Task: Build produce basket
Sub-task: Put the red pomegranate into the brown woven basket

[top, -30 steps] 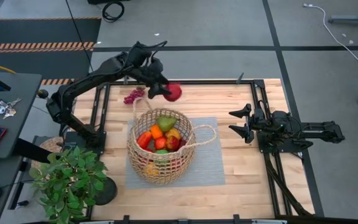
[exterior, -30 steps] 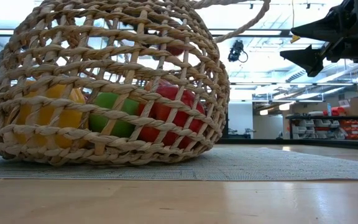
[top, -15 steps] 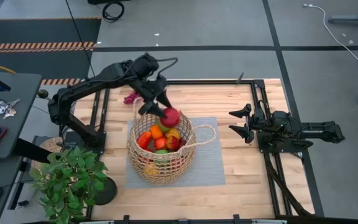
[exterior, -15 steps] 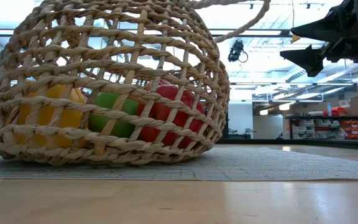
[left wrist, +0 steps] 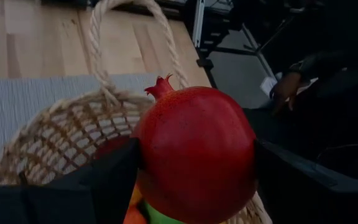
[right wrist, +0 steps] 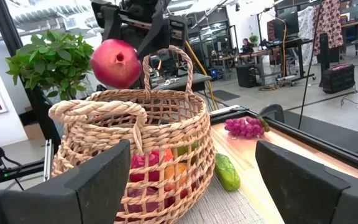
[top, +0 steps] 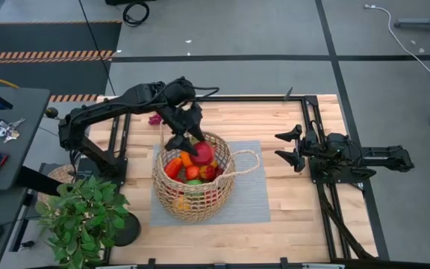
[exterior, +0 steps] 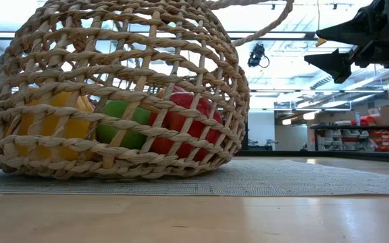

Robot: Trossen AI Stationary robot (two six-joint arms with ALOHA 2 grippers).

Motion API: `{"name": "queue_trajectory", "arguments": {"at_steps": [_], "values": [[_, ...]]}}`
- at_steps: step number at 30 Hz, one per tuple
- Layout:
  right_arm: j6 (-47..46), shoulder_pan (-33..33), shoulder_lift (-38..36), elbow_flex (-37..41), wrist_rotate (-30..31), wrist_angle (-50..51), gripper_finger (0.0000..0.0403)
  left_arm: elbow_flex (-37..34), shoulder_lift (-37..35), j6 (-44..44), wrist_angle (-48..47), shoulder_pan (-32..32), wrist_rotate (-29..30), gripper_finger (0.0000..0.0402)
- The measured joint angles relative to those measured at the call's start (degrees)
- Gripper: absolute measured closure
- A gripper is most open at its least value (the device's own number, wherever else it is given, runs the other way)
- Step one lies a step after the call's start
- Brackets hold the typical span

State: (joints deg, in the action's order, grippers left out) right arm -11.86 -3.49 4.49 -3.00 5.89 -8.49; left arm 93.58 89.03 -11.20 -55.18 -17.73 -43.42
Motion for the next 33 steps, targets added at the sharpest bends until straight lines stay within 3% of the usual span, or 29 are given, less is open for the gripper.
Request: {"name": "queue_trajectory", "arguments": {"at_steps": [10,18,25,28,31,33], "values": [[-0.01,0.0,-0.01,0.02,0.0,-0.01,0.0054,0.0,0.02,-9.73,-5.75,0.0,3.07,0.0102],[-0.01,0.0,0.0,0.02,0.0,-0.01,0.0054,0.0,0.02,-30.78,-5.83,-0.03,8.94,0.0101],[-0.02,0.0,-0.02,0.02,0.0,0.0,0.0054,0.0,0.02,-49.66,-1.97,0.01,9.76,0.01],[0.0,0.0,-0.01,0.01,0.0,0.0,0.0054,0.0,0.04,-48.04,2.07,0.0,10.63,0.01],[-0.01,0.0,-0.01,0.02,0.0,-0.01,0.0054,0.0,0.04,-37.4,7.39,-0.02,9.99,0.01],[-0.01,0.0,-0.01,0.02,0.0,-0.02,0.0054,0.0,0.05,-30.85,10.68,-0.13,6.05,0.01]]}}
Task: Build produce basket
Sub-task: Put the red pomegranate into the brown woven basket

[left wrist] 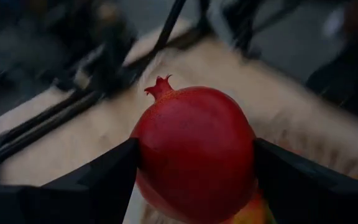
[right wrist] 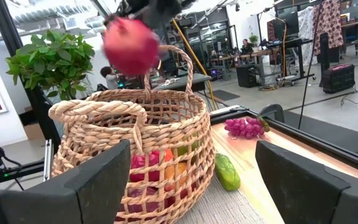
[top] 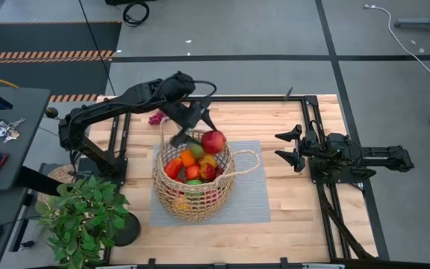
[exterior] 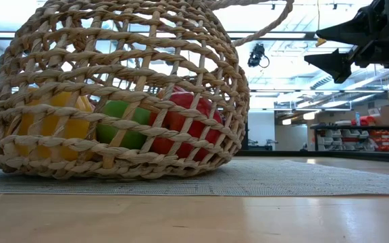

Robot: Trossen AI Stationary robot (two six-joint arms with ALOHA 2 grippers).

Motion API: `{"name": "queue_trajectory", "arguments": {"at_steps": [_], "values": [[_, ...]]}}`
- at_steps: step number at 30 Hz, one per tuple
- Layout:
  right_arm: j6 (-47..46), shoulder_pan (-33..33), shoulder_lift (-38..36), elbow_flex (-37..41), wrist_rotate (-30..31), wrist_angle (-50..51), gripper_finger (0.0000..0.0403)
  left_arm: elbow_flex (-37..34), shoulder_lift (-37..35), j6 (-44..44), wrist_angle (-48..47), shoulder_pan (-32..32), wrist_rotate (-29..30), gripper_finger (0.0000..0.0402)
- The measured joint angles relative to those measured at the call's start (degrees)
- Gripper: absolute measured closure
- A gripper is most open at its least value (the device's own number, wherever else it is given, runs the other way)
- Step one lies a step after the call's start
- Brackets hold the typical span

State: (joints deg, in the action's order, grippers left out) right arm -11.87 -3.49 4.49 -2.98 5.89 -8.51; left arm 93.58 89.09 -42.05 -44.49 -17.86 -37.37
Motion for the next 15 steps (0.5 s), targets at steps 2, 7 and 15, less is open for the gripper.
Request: {"name": "queue_trajectory", "arguments": {"at_steps": [2,7,15], "values": [[-0.01,0.0,0.01,-0.02,0.0,0.0,0.0054,0.0,0.0,4.06,2.46,-0.73,-7.35,0.0099],[-0.01,0.0,0.0,-0.01,0.0,0.02,0.0054,1.84,-0.03,17.0,7.68,-3.95,-22.81,0.0099],[0.0,0.0,-0.02,0.0,0.0,0.01,0.0054,1.84,0.03,37.7,15.31,-8.35,-38.25,0.0099]]}}
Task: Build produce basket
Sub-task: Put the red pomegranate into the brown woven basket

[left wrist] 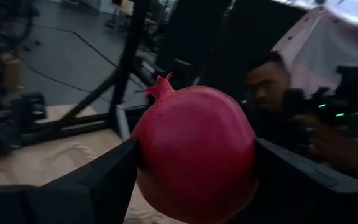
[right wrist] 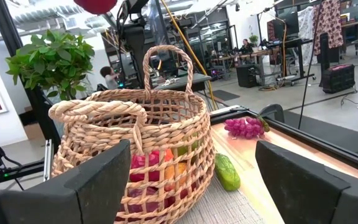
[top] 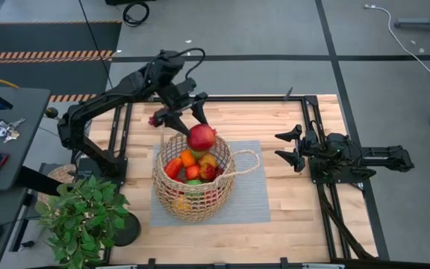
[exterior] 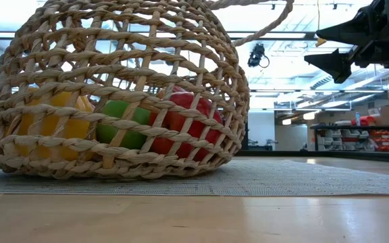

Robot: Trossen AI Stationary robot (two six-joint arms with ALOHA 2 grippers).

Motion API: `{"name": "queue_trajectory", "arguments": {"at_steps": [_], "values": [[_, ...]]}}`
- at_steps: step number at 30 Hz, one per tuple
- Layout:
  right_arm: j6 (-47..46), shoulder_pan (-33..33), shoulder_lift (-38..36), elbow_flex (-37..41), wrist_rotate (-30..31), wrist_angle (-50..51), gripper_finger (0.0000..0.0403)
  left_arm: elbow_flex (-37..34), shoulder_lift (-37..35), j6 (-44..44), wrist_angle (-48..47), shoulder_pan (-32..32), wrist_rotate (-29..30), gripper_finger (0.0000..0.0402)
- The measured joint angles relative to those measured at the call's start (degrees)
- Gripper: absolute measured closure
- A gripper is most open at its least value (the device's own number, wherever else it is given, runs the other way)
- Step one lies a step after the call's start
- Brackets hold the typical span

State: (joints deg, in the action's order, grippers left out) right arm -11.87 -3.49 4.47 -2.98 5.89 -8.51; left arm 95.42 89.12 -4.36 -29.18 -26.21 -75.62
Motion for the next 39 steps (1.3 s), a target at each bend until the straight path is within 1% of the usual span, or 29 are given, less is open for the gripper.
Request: {"name": "queue_trajectory", "arguments": {"at_steps": [4,8,15,16,18,21,23,25,28,30,33,36,39], "values": [[-0.01,0.0,0.0,0.0,0.0,0.0,0.0054,-0.05,0.0,5.9,1.74,0.11,-4.81,0.0099],[-0.01,0.0,0.02,0.0,0.0,0.0,0.0054,-0.05,0.0,8.39,1.74,0.06,-7.01,0.0099],[-0.01,0.0,0.02,0.0,0.0,0.0,0.0054,-0.05,0.0,8.63,1.62,0.08,-7.01,0.0099],[-0.01,0.0,0.02,-0.01,0.0,0.02,0.0054,-0.05,0.0,8.54,1.44,0.08,-6.52,0.0099],[0.01,0.0,0.02,-0.01,0.0,0.01,0.0054,-0.04,-0.02,6.4,-0.02,0.06,-3.66,0.0099],[0.02,0.0,0.01,-0.01,0.0,0.01,0.0054,-0.02,-0.02,-0.77,-6.09,0.03,3.64,0.0099],[-0.01,0.0,0.02,0.0,0.0,0.0,0.0054,-0.02,-0.02,-7.24,-11.74,-0.02,10.23,0.0099],[0.01,0.0,0.02,-0.01,0.0,0.02,0.0054,-0.02,-0.02,-14.6,-17.53,-0.02,18.28,0.0099],[0.0,0.0,0.02,-0.01,-0.02,0.01,0.0054,-0.02,-0.02,-23.64,-23.84,1.15,32.34,0.0099],[0.0,0.0,0.01,0.0,-0.01,0.01,0.0054,-0.05,-0.02,-26.94,-25.67,2.79,40.71,0.0099],[-0.01,0.0,0.02,0.0,0.0,-0.01,0.0054,-0.05,-0.02,-31.01,-26.7,6.41,51.6,0.0099],[-0.01,0.0,0.0,0.0,-0.02,-0.01,0.0054,-0.05,-0.02,-34.57,-27.16,10.38,61.16,0.0099],[-0.01,0.0,0.02,0.0,0.0,0.02,0.0054,-0.05,-0.02,-37.27,-27.35,14.57,69.42,0.0099]]}}
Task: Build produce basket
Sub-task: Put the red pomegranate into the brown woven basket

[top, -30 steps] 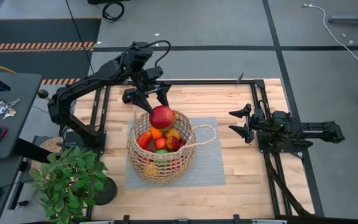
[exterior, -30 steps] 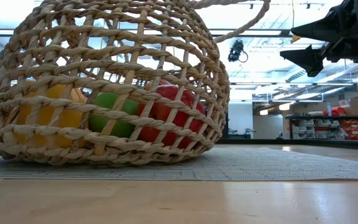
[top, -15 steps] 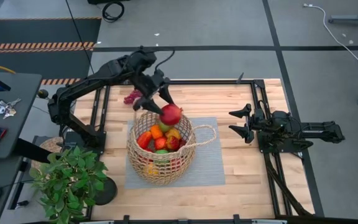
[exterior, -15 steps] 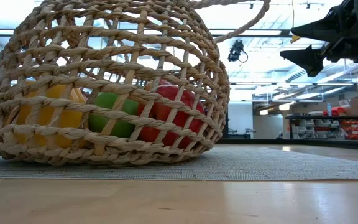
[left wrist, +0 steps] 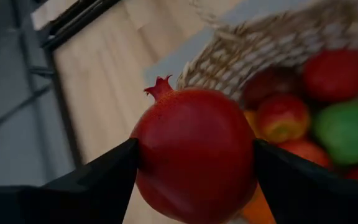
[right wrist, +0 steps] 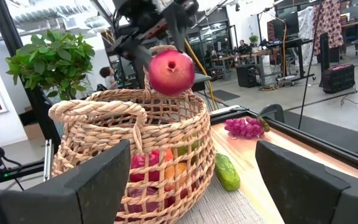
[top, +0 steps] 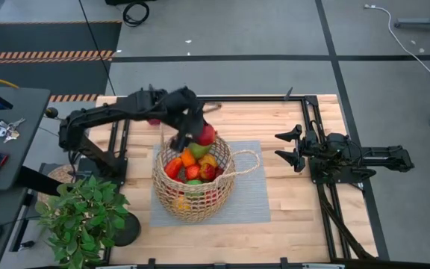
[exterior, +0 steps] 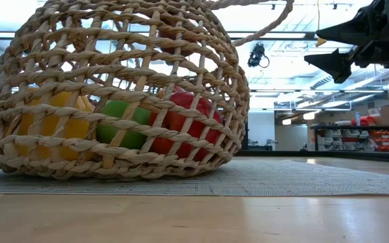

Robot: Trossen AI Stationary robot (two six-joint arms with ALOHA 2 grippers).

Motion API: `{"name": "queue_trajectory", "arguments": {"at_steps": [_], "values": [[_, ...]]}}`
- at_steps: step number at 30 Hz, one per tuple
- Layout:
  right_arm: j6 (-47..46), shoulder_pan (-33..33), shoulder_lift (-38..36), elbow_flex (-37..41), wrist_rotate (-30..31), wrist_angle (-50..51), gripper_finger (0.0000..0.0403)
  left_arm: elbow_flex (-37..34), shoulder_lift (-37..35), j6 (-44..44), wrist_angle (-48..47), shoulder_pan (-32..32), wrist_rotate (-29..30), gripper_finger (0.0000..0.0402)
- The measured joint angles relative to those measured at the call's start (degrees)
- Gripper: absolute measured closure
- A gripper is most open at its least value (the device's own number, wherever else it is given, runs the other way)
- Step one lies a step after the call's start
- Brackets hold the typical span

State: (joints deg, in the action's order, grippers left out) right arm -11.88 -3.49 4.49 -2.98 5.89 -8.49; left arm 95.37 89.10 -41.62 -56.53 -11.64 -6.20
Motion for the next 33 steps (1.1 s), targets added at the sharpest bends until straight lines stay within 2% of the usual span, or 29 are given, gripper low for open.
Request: {"name": "queue_trajectory", "arguments": {"at_steps": [8,15,22,29,33], "values": [[0.0,0.0,-0.02,-0.01,0.0,-0.02,0.0054,0.0,0.0,-5.62,0.02,12.23,25.35,0.0099],[0.0,0.0,0.0,0.0,0.0,0.0,0.0054,0.0,0.0,-10.38,0.17,21.08,38.93,0.0099],[0.01,0.0,-0.01,-0.01,0.0,-0.01,0.0054,-0.15,0.13,-14.73,0.38,27.64,47.71,0.0099],[0.0,0.0,-0.02,-0.02,0.0,-0.02,0.0054,-0.24,0.58,-15.8,0.58,29.86,49.95,0.0099],[0.02,0.0,0.0,0.0,0.0,0.0,0.0054,-0.22,0.55,-9.06,1.11,28.99,49.82,0.0099]]}}
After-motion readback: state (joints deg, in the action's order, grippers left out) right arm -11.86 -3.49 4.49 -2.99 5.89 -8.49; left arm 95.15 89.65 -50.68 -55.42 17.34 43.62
